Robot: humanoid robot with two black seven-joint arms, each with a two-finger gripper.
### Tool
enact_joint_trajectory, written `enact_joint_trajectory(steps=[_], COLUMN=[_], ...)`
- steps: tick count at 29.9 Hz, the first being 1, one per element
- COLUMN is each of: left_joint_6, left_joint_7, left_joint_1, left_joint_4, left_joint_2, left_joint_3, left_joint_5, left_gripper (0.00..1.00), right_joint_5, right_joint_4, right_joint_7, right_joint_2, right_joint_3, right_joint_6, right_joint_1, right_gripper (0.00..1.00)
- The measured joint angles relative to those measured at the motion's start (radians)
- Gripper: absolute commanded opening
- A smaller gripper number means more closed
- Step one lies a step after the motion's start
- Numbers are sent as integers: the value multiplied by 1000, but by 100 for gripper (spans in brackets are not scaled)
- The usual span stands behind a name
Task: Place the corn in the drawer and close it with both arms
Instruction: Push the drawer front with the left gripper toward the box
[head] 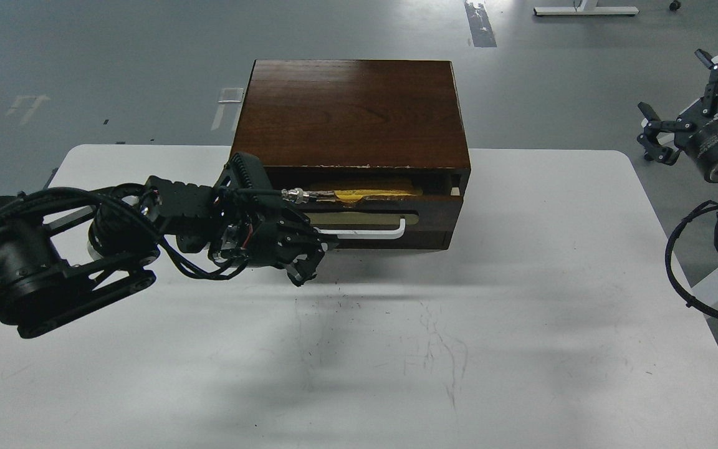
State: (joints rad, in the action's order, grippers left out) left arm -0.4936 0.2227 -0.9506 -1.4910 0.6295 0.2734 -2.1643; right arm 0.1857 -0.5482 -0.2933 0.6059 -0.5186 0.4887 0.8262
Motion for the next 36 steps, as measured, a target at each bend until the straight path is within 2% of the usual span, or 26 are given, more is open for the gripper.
enact_joint_trajectory(steps=[36], left_joint_6=[5], left_joint_7=[11], left_joint_1=[-52], left_joint_4=[97], left_joint_2=[-49], left_joint_3=[2], left_joint_5=[33], left_gripper=[0], right_joint_5=[-2], right_joint_4=[3], right_joint_7=[-9], right_joint_2=[0], right_joint_3=[0], right_joint_6=[0], right_joint_1=[-12], right_gripper=[100])
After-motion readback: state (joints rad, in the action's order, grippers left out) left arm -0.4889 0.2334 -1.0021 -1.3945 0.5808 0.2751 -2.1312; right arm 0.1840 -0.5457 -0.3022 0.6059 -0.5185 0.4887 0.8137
